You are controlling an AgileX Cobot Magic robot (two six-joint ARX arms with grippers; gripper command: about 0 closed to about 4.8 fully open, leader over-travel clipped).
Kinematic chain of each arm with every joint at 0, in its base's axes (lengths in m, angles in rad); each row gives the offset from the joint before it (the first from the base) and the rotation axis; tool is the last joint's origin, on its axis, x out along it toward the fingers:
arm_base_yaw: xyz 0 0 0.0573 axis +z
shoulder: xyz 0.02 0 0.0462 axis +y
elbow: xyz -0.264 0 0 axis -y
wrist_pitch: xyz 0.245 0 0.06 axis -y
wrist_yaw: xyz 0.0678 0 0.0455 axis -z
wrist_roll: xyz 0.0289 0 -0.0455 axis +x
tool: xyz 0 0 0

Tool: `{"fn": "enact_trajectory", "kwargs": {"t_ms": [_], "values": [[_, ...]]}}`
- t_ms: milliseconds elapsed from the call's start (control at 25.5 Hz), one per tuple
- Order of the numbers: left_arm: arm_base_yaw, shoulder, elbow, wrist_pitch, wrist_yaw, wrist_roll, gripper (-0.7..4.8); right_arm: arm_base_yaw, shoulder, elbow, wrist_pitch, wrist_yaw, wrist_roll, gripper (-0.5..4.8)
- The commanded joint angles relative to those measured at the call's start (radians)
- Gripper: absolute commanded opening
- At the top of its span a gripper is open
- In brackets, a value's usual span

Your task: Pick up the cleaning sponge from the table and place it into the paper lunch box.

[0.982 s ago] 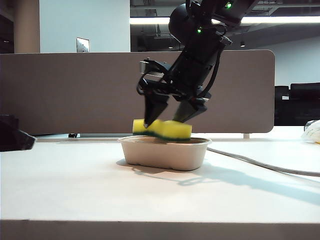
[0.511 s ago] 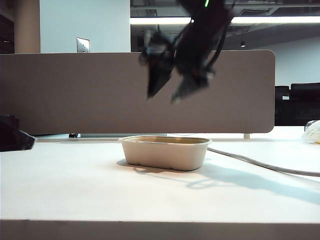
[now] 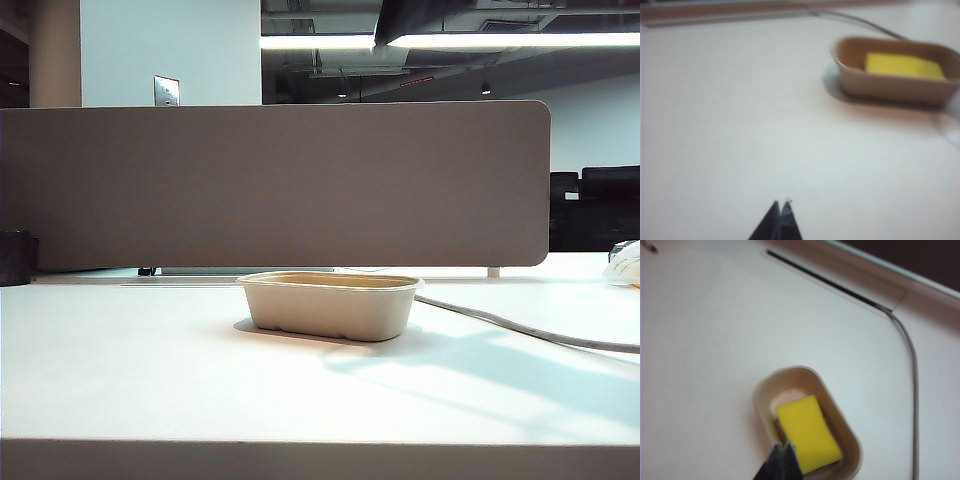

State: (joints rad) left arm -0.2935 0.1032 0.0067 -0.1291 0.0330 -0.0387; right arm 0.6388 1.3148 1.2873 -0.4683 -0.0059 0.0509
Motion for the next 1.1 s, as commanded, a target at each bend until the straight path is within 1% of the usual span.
{"fn": "enact_trajectory", "kwargs": {"t_ms": [39, 196, 314, 393, 472, 589, 747, 904, 1100], "values": [[0.146, -0.078, 0.001, 0.011, 0.005, 0.002, -0.05, 0.061, -0.192, -0.129, 0.077, 0.101, 0.043, -0.05], [0.202, -0.101, 0.001, 0.014, 0.006, 0.001, -0.05, 0.139, -0.343, -0.252, 0.169, 0.156, 0.054, -0.05], [0.210, -0.101, 0.001, 0.010, 0.005, 0.002, -0.05, 0.180, -0.430, -0.336, 0.219, 0.207, 0.070, -0.05], [0.209, -0.101, 0.001, 0.010, 0.006, 0.001, -0.05, 0.220, -0.480, -0.397, 0.246, 0.253, 0.091, -0.05], [0.209, -0.101, 0.001, 0.011, 0.014, 0.001, -0.05, 0.259, -0.520, -0.455, 0.265, 0.321, 0.094, -0.05], [0.209, -0.101, 0.001, 0.010, 0.013, 0.001, -0.05, 0.285, -0.568, -0.522, 0.268, 0.420, 0.096, -0.05], [0.209, -0.101, 0.001, 0.010, 0.013, 0.002, -0.05, 0.287, -0.593, -0.571, 0.242, 0.428, 0.101, -0.05], [0.209, -0.101, 0.001, 0.011, 0.013, 0.002, -0.05, 0.286, -0.593, -0.572, 0.162, 0.430, 0.101, -0.05], [0.209, -0.101, 0.001, 0.010, 0.013, 0.001, -0.05, 0.287, -0.593, -0.572, 0.117, 0.431, 0.101, -0.05]]}}
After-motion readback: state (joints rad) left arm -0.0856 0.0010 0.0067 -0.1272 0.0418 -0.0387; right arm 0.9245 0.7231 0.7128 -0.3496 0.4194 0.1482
